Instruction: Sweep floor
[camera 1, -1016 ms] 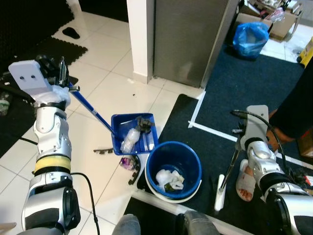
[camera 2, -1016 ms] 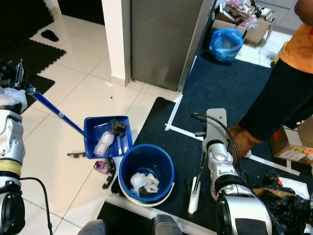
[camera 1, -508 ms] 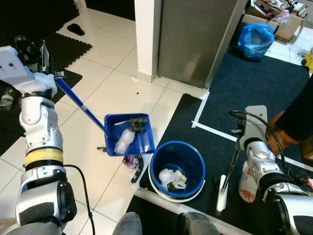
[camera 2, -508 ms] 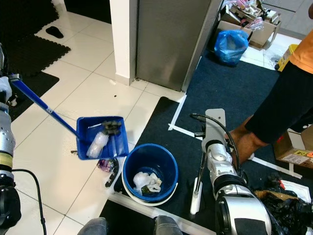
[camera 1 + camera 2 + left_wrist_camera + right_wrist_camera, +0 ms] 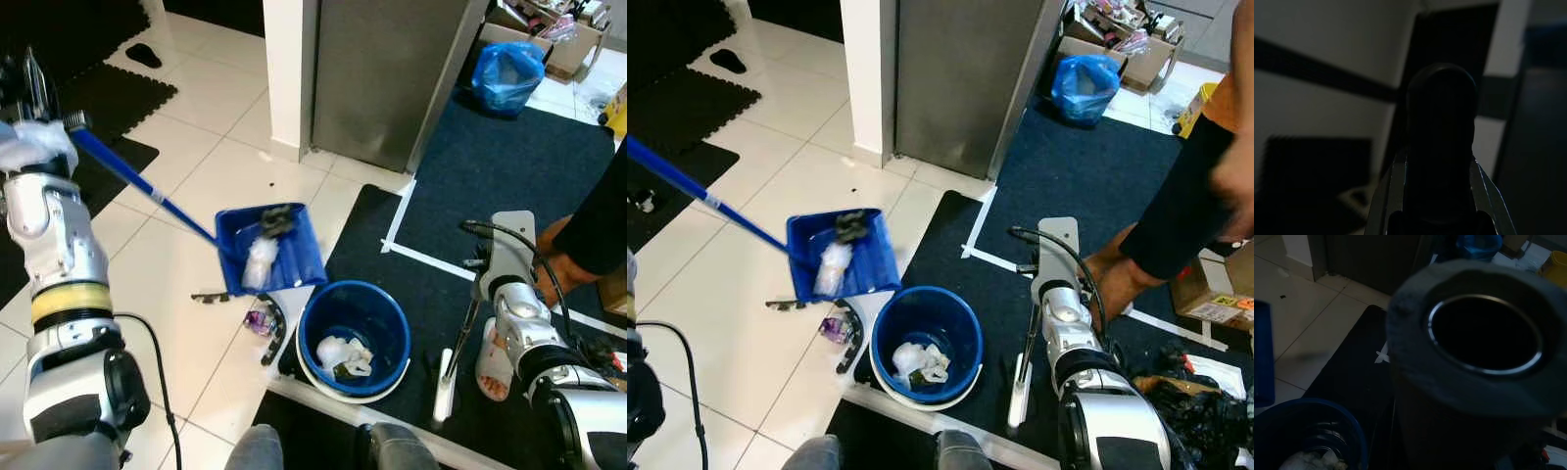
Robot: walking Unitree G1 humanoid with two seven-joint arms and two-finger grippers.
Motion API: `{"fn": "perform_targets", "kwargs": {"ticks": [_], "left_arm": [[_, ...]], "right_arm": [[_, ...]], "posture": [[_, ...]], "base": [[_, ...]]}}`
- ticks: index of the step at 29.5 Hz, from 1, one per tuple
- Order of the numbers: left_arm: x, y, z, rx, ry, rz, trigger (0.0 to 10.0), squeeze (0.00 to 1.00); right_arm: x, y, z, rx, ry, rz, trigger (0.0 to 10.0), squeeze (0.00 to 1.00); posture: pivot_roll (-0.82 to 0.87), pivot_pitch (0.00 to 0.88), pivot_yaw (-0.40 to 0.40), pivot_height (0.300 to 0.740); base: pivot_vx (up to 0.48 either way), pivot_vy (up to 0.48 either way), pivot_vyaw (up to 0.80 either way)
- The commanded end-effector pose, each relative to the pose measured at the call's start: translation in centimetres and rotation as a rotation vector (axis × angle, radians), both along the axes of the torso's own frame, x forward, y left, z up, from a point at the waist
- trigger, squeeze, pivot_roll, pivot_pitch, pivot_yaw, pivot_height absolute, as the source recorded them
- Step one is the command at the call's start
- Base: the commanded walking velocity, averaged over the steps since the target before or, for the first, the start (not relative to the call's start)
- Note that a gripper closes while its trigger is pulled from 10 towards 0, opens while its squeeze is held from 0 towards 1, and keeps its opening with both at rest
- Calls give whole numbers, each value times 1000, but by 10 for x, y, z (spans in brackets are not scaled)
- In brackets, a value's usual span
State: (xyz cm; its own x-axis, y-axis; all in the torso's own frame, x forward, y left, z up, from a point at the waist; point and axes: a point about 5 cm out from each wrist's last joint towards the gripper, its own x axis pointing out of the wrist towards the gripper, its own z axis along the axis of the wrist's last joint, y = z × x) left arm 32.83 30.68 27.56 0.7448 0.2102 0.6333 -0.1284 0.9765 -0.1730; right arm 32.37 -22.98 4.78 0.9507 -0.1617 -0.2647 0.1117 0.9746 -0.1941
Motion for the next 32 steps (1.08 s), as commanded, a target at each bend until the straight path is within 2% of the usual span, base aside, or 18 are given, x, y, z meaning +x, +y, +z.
{"fn": "perform_targets", "kwargs": {"ticks": [1,5,13,17,18,21,24,26,28,30,32], "left_arm": [[-1,-10,22,2,-97,-43,10000,0],[0,-21,37,17,-142,-104,10000,0],[3,-43,37,59,-126,-191,10000,0],[9,-68,27,107,-88,-263,10000,0],[9,-68,27,107,-88,-263,10000,0],[11,-93,22,170,-68,-326,10000,0],[12,-111,18,220,-58,-366,10000,0],[12,-114,18,226,-57,-374,10000,0],[11,-130,16,292,-56,-398,10000,0],[10,-133,16,307,-59,-401,10000,0],[8,-145,17,364,-69,-417,10000,0]], "right_arm": [[-3,-7,-2,-39,21,-22,10000,0],[-6,-9,-7,-52,57,-36,10000,0],[-9,-10,-11,-56,78,-46,10000,0],[-9,-9,-11,-51,77,-49,10000,0],[-9,-9,-11,-51,77,-49,10000,0],[-9,-8,-12,-48,78,-51,10000,0],[-10,-7,-12,-44,78,-52,10000,0],[-10,-7,-13,-43,77,-52,10000,0],[-10,-7,-13,-38,74,-55,10000,0],[-10,-7,-13,-36,72,-55,10000,0],[-10,-6,-13,-32,70,-57,10000,0]], "posture": [[198,31,-66,740],[197,27,-61,740],[201,28,-58,740],[202,33,-53,740],[202,33,-53,740],[201,34,-52,740],[199,38,-48,740],[199,38,-48,740],[197,39,-42,740],[197,39,-42,740],[197,40,-40,740]], "base": [[0,0,0],[0,0,0],[0,0,0],[0,0,0],[0,0,0],[0,0,0],[0,0,0],[0,0,0],[0,0,0],[0,0,0],[0,0,0]]}}
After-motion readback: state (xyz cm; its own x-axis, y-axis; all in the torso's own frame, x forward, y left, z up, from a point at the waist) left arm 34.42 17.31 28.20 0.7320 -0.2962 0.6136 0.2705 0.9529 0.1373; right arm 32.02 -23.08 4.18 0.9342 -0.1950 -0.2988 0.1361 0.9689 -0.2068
